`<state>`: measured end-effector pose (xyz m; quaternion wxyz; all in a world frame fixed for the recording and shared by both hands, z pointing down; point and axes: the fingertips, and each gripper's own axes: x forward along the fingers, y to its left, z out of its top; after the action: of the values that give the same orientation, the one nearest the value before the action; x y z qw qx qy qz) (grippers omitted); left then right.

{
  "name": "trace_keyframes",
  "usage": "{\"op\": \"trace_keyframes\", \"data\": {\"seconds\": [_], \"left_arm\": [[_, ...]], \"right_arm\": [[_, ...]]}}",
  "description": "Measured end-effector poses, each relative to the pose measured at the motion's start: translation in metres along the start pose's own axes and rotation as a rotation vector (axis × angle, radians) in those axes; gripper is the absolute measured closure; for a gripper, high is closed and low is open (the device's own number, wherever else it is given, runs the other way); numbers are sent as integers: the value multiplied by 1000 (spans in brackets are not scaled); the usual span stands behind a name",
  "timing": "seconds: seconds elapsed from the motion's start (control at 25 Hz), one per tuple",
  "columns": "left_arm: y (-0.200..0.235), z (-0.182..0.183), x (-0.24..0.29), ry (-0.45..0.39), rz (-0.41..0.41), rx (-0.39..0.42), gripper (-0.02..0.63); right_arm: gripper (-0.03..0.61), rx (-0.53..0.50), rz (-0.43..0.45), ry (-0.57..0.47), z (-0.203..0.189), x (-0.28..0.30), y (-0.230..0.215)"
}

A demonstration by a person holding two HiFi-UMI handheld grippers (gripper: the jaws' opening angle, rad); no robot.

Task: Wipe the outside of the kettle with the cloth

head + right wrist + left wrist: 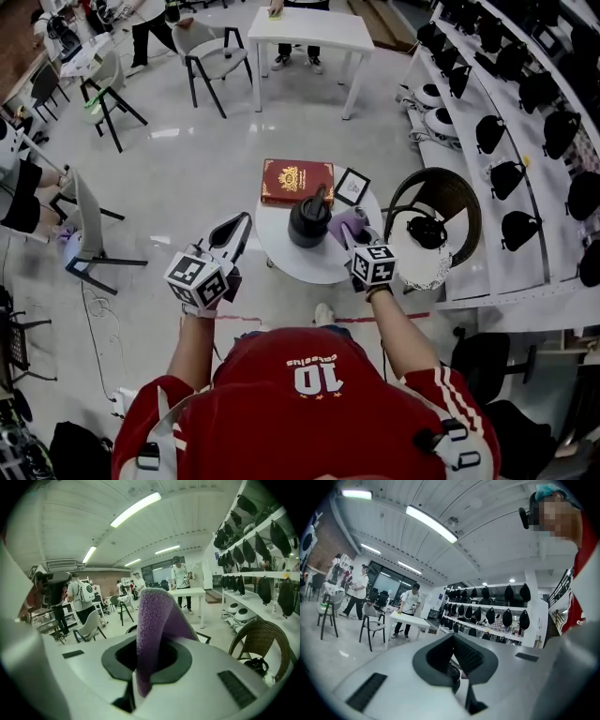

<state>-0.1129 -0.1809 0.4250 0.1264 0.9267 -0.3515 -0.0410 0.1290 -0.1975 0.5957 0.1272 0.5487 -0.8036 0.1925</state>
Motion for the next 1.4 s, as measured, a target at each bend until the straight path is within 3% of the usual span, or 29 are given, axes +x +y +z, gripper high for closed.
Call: {"op": "trace_keyframes", "data": {"seconds": [0.52, 1.04, 1.4], "left_arm": [[-22, -6, 45, 0, 96, 18, 607], [-27, -21, 69, -12, 201, 15, 607], [-30, -31, 64, -9, 307, 9, 607]], "right_arm": [[534, -19, 92, 41, 0, 27, -56], [534, -82, 204, 88, -5, 60, -72], [534, -252, 305, 170, -24, 90, -67]]}}
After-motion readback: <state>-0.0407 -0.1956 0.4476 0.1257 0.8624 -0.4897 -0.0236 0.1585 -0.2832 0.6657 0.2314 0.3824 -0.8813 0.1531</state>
